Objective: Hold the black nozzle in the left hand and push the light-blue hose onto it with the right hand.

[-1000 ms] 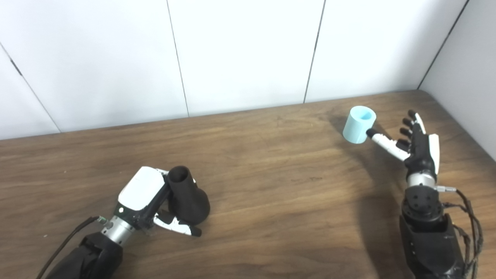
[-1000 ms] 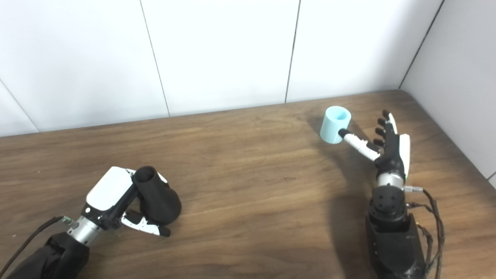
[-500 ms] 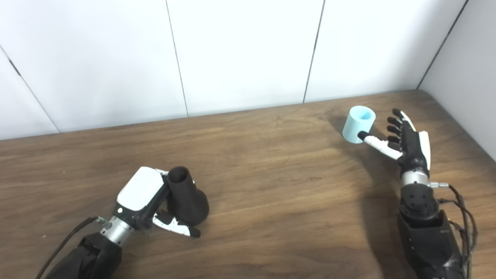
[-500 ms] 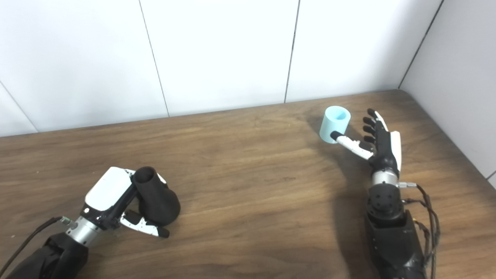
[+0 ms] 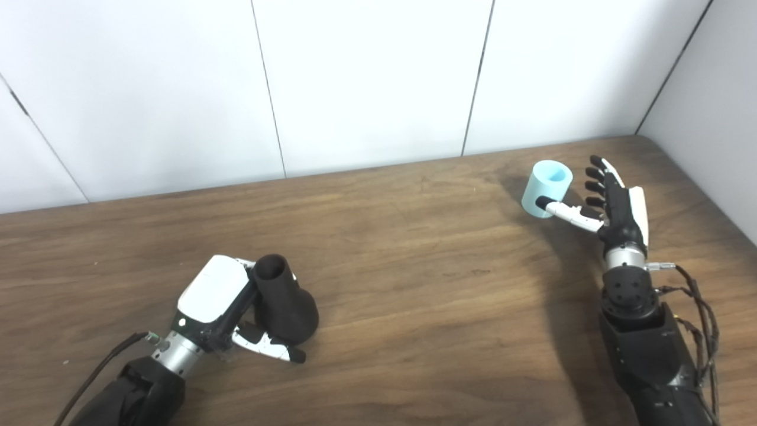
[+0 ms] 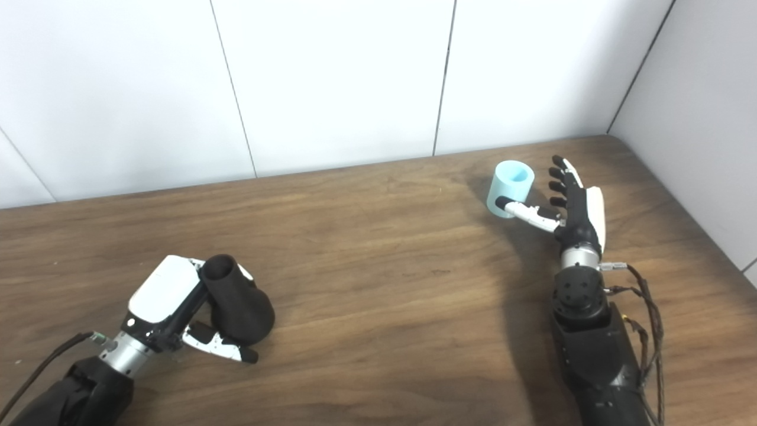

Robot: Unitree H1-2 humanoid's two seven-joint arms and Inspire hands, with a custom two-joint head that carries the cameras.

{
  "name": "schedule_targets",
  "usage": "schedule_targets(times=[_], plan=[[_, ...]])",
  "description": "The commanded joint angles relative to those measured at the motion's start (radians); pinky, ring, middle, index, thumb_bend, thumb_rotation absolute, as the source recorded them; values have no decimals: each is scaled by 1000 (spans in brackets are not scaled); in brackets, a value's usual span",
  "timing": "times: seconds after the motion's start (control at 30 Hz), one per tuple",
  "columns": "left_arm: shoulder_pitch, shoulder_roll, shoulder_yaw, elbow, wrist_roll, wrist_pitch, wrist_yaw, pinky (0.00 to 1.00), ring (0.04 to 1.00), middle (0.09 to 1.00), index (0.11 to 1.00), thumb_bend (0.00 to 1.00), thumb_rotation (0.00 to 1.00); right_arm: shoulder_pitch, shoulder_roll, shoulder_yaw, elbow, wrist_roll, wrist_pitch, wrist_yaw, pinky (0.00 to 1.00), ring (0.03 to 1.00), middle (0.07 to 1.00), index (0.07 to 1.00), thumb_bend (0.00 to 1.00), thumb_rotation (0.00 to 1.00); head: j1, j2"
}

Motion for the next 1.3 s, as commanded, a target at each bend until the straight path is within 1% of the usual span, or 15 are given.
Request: schedule_targets(times=[0.0,0.07,0.2,0.33,0.43,0.5,0.57,0.73,0.87,1.0,1.1,1.2,1.27], plan=[[97,-15,-63,43,4,-9,-41,586,500,473,461,504,0,-58,-37,9,-29,-17,-27,2,732,833,879,900,902,290,-1,0],[99,-16,-60,38,1,-9,-46,586,497,481,452,504,0,-69,-40,14,-30,-18,-17,5,731,831,871,901,926,326,-1,-2],[102,-16,-58,30,-2,-9,-53,592,507,488,446,503,0,-85,-43,21,-22,-20,0,14,772,849,870,913,939,294,2,-3],[105,-14,-55,24,1,-9,-59,595,508,485,448,503,0,-100,-52,37,-10,-31,21,26,714,798,832,869,944,276,1,0],[107,-15,-51,22,2,-9,-64,595,510,484,448,502,0,-114,-54,40,-1,-19,34,41,691,783,825,863,931,259,4,1],[107,-16,-52,20,-3,-9,-64,595,512,483,449,502,0,-125,-53,39,3,-9,46,54,685,778,822,865,927,278,5,0],[107,-16,-53,21,-9,-9,-61,590,509,486,447,502,0,-133,-53,40,8,-2,50,62,709,800,841,875,918,281,5,0],[109,-16,-46,15,-4,-8,-75,594,511,486,447,502,0,-142,-60,47,18,-7,59,71,717,809,854,877,921,316,6,0],[108,-17,-45,15,-5,-9,-73,591,512,478,455,503,0,-144,-60,39,45,11,35,77,728,821,865,883,942,312,9,0],[109,-11,-46,11,-8,-9,-69,588,510,484,450,503,0,-147,-63,43,100,4,4,62,709,799,847,869,971,327,11,2],[110,-9,-46,11,-9,-9,-67,584,510,483,450,503,0,-148,-64,50,115,-5,-5,54,668,761,817,853,995,334,11,4],[112,-8,-42,5,-7,-9,-74,583,509,488,445,502,0,-148,-66,53,130,-8,-15,53,656,757,811,855,1000,319,12,6],[113,-7,-40,2,-6,-8,-79,584,509,489,444,502,0,-147,-69,60,133,-20,-9,51,660,756,808,847,996,304,12,6]])
